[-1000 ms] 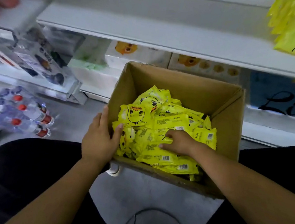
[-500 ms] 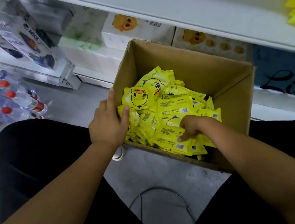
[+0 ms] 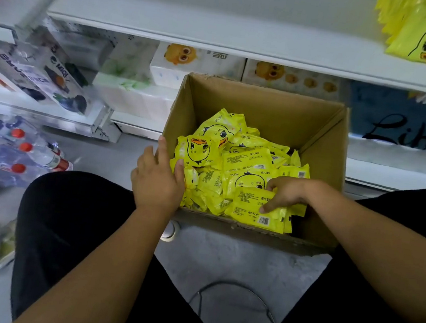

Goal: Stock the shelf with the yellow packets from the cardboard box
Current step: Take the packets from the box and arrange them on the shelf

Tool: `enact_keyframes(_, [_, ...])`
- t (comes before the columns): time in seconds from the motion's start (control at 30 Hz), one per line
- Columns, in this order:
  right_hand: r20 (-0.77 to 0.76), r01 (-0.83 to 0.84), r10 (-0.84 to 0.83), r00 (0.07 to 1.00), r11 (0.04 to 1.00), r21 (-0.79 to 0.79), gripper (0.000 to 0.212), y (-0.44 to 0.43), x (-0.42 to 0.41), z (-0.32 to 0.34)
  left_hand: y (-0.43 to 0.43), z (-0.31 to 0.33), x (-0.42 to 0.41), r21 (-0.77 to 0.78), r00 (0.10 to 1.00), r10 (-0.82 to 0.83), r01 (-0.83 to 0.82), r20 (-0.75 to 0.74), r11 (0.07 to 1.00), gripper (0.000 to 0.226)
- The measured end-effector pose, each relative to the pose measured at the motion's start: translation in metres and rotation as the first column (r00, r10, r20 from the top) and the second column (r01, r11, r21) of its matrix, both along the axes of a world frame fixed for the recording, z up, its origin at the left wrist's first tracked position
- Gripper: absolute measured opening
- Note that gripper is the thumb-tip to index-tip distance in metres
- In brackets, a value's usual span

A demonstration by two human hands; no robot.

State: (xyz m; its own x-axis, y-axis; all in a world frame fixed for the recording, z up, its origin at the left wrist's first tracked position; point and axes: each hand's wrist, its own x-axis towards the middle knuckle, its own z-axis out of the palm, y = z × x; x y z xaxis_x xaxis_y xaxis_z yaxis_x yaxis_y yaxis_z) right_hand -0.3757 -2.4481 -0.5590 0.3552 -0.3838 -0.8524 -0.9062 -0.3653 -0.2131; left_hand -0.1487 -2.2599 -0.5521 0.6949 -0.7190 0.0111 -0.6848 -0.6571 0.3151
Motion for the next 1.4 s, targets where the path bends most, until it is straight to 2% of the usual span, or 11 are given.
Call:
enact_keyframes(0.17, [0.190, 0.246, -0.243, 0.951, 0.969, 0.007, 0.071, 0.001, -0.013, 0.004, -0.009, 0.013, -0.036, -0.296, 0.998, 0.010, -0.026, -0.054, 0.955, 0.054])
enact_keyframes(0.33, [0.373, 0.481, -0.580, 0.724, 0.813, 0.329, 0.082, -0.013, -0.026, 0.045, -0.019, 0.042, -0.075, -0.460, 0.868, -0.166, -0.079, -0.467, 0.884, 0.046])
enact_keyframes(0.43, [0.426, 0.456, -0.708, 0.563, 0.696, 0.555, 0.064, -0.012, -0.034, 0.079, -0.022, 0.060, -0.086, -0.375, 0.609, -0.108, -0.330, -0.786, 0.866, 0.072])
enact_keyframes(0.5, [0.444, 0.390, -0.750, 0.491, 0.645, 0.658, 0.055, -0.010, -0.040, 0.092, -0.025, 0.068, -0.089, -0.245, 0.319, -0.092, -0.482, -0.943, 0.841, 0.090])
enact_keyframes(0.57, [0.449, 0.323, -0.772, 0.449, 0.609, 0.725, 0.055, -0.008, -0.044, 0.098, -0.029, 0.074, -0.094, -0.221, 0.066, -0.220, -0.526, -0.973, 0.821, 0.083])
enact_keyframes(0.63, [0.459, 0.303, -0.765, 0.452, 0.616, 0.727, 0.061, -0.006, -0.045, 0.099, -0.032, 0.086, -0.102, -0.264, -0.039, -0.333, -0.527, -0.942, 0.808, 0.064])
enact_keyframes(0.73, [0.494, 0.345, -0.742, 0.453, 0.657, 0.670, 0.059, -0.004, -0.046, 0.098, -0.040, 0.100, -0.109, -0.295, -0.018, -0.352, -0.507, -0.936, 0.810, 0.061])
enact_keyframes(0.9, [0.597, 0.293, -0.682, 0.424, 0.726, 0.622, 0.047, -0.002, -0.048, 0.102, -0.050, 0.105, -0.114, -0.219, 0.133, -0.174, -0.598, -0.976, 0.771, 0.032])
enact_keyframes(1.07, [0.775, 0.316, -0.429, 0.465, 0.898, 0.307, 0.083, -0.001, -0.049, 0.101, -0.054, 0.095, -0.111, -0.127, 0.145, -0.031, -0.717, -0.989, 0.685, 0.024])
enact_keyframes(1.27, [0.819, 0.096, -0.159, 0.551, 0.987, 0.127, 0.075, 0.005, -0.053, 0.103, -0.053, 0.084, -0.104, -0.071, 0.117, 0.034, -0.784, -0.993, 0.617, 0.027])
enact_keyframes(1.4, [0.840, 0.149, -0.071, 0.538, 0.989, -0.012, 0.062, 0.010, -0.049, 0.098, -0.051, 0.090, -0.110, -0.119, 0.160, 0.001, -0.744, -0.987, 0.658, 0.035])
